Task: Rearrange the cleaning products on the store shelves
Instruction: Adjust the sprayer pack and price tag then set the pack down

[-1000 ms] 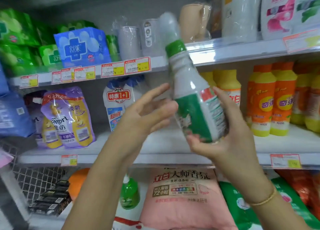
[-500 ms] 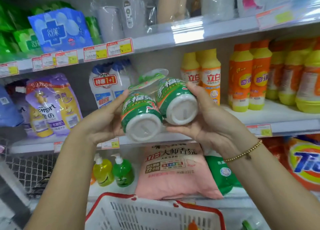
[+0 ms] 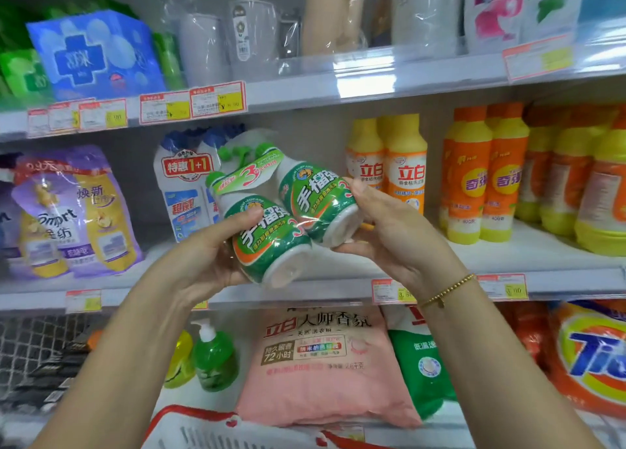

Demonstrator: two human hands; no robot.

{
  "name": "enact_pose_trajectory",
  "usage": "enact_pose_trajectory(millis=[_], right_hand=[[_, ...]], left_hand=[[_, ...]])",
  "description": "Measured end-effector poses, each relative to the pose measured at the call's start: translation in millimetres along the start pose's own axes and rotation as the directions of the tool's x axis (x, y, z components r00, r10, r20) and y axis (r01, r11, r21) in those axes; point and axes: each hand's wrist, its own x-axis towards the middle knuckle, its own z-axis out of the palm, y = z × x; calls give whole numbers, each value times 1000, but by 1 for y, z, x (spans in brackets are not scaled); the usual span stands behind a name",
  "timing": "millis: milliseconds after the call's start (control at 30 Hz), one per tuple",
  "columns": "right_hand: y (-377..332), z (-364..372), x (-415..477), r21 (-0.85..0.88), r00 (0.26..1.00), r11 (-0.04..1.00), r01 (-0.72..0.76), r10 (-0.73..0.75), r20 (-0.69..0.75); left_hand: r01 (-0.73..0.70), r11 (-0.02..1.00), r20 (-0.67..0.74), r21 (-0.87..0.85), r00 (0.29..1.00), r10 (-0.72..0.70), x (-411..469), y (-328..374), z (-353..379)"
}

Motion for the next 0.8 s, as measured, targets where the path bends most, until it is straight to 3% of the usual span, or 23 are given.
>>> enact_pose_trajectory(millis=[67,133,300,500,633,800], right_hand=[[9,-6,10,-203,990,976,80,-102,-98],[21,-14,20,-438,943,880,183,-284,-176],[52,-33,43,-732,870,647,215,-467,-156],[82,-34,69,-883,940,419,212,-334,68],[91,-30,82,-949,972,276,152,-218,92],[85,-29,105,-979,980,180,99,-187,65]], left_hand=[[16,1000,-73,10,997,-15,12,-8,1],[25,996,-111,83,994,-16,26,-13,3],[-54,941,-141,335,984,107,73,-5,12],[-25,907,-192,419,975,115,131,-13,6],[-19,903,-197,430,974,115,155,-33,-10],[-62,893,-79,445,991,108,186,-41,-33]])
